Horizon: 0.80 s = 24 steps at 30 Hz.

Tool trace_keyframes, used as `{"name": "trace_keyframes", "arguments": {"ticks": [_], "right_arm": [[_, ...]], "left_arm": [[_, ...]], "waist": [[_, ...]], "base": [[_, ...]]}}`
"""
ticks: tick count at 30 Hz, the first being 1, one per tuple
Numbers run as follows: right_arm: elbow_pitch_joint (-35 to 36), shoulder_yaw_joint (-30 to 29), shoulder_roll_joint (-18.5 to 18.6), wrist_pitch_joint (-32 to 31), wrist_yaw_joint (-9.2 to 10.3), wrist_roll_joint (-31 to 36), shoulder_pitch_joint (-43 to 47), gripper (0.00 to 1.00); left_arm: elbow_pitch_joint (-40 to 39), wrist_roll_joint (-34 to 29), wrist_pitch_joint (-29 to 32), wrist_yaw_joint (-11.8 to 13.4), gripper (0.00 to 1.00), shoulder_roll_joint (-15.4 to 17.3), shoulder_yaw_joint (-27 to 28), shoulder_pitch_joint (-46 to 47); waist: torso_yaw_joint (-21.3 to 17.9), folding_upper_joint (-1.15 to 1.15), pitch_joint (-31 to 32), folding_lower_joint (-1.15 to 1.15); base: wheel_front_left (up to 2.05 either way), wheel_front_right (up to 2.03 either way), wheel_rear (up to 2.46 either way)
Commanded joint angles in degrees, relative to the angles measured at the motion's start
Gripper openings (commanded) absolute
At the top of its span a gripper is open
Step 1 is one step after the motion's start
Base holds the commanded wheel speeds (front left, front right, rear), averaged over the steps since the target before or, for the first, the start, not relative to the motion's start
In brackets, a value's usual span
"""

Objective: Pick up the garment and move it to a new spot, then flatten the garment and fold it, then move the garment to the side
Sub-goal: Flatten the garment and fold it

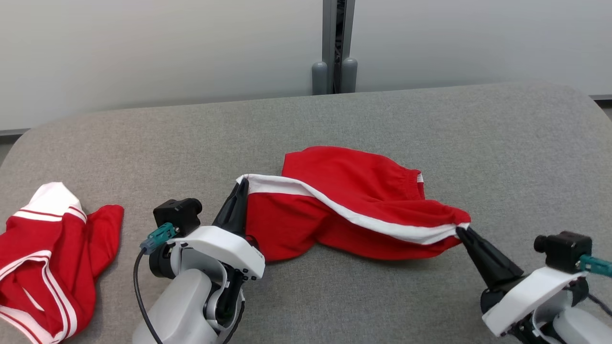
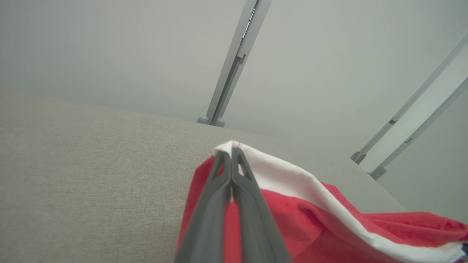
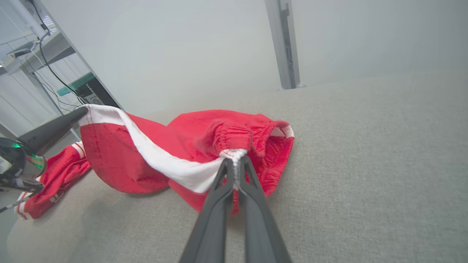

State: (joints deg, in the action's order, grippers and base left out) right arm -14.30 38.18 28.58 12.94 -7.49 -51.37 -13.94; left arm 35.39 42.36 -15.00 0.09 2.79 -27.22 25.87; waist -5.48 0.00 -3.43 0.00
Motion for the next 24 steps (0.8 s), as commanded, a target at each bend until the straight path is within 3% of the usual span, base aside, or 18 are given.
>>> {"name": "trace_keyframes", "arguments": {"ticks": [1,8,16,24], "right_arm": [[1.4,-0.9,1.0,-0.5,-0.01,-2.3,-1.3,0.0],[5.8,-3.8,2.6,-2.6,-0.01,-10.6,-5.5,0.0],[7.0,-6.3,2.3,-6.5,-0.02,-19.5,-12.3,0.0],[5.0,-4.9,2.2,-7.0,-0.02,-16.7,-23.0,0.0]], "left_arm": [[-0.1,-0.5,-0.3,-0.4,0.0,0.3,0.5,-0.9],[-1.7,-1.2,-0.3,-1.2,0.0,0.6,2.3,-0.9],[-8.8,-4.4,-0.3,-1.9,0.0,1.1,6.7,0.7],[-19.0,-9.4,-0.2,-3.0,0.0,0.6,13.8,2.2]], "waist": [[0.1,0.0,0.8,0.0],[0.7,0.0,3.0,0.0],[1.2,0.0,4.0,0.0],[1.1,0.0,5.1,0.0]], "base": [[0.0,0.0,0.0],[0.0,0.0,0.0],[0.0,0.0,0.0],[0.0,0.0,0.0]]}}
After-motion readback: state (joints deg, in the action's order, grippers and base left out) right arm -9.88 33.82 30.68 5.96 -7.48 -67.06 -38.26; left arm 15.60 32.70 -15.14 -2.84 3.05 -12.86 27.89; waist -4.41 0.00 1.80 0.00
